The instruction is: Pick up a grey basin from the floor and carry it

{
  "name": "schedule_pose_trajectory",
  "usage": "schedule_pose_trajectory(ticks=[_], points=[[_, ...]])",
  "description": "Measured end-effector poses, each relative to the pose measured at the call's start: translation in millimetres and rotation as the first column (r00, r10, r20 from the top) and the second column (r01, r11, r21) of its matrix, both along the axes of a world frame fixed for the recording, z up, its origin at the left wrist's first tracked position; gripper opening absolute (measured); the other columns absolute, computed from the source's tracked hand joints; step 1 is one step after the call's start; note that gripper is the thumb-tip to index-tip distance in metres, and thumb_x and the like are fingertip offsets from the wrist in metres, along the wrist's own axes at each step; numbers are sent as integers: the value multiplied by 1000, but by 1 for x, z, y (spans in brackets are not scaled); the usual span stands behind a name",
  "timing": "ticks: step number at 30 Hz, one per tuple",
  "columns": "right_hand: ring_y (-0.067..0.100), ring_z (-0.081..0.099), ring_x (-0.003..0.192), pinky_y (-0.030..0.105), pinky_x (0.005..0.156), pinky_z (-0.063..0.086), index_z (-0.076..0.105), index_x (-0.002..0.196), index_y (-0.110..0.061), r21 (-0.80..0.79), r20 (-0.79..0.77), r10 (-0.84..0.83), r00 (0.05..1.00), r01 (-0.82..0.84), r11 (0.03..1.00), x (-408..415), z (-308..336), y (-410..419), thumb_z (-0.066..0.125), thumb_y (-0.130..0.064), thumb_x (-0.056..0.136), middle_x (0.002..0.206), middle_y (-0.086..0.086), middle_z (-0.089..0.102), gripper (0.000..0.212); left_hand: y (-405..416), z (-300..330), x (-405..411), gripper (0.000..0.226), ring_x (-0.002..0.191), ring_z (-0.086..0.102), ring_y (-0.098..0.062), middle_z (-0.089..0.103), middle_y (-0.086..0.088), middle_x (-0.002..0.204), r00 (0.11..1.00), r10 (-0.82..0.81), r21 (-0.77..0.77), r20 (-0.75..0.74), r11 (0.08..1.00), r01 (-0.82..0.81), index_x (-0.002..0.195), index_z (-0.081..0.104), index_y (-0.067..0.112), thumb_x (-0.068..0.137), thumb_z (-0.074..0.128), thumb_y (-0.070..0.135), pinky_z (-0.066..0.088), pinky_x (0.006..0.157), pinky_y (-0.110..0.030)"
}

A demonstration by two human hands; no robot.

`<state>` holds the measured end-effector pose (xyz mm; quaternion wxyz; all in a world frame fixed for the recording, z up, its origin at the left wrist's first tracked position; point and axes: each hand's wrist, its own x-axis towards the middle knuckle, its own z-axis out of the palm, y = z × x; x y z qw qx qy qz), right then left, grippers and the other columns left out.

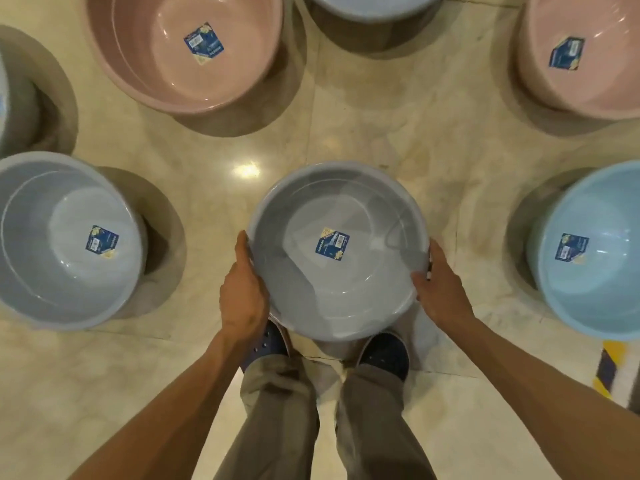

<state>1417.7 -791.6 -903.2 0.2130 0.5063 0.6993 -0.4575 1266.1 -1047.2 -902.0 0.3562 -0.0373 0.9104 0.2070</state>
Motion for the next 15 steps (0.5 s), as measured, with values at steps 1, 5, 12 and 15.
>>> schedule_pose_trajectory(ticks=[1, 5, 12, 15], points=[[19, 58, 107, 45, 94, 57, 28, 159, -34, -6, 10, 0, 1000, 0, 1000, 1, -2, 0, 50, -28, 108, 124, -10, 53, 56, -1, -1, 0, 55, 119, 63, -36, 57, -7, 145, 1000, 14, 17, -2, 1000, -14, 161, 10, 38, 109, 30, 38, 49, 104, -55], [25, 66, 107, 54, 91, 60, 31, 157, -41, -15, 54, -10, 999, 11, 1000, -1, 2, 5, 56, -17, 103, 128, -2, 60, 64, -10, 4, -4, 56, 130, 56, -33, 46, -2, 156, 1000, -7, 73, 7, 997, 6, 161, 13, 36, 109, 36, 39, 46, 108, -52], [22, 66, 103, 56, 90, 61, 39, 151, -45, 2, -9, 36, 999, -36, 999, -32, 55, -8, 57, -17, 103, 123, -4, 61, 59, -45, 53, -14, 59, 130, 57, -30, 48, 0, 154, 999, 40, 189, -24, 981, -34, 160, 18, 34, 107, 39, 49, 47, 107, -50], [20, 64, 105, 52, 88, 62, 39, 153, -42, 14, -53, 86, 995, -86, 996, -58, 79, -21, 57, -23, 104, 127, -4, 61, 56, -67, 79, -20, 67, 137, 52, -31, 44, 2, 158, 990, 143, 218, -16, 966, -136, 160, 17, 36, 100, 38, 60, 44, 112, -53]])
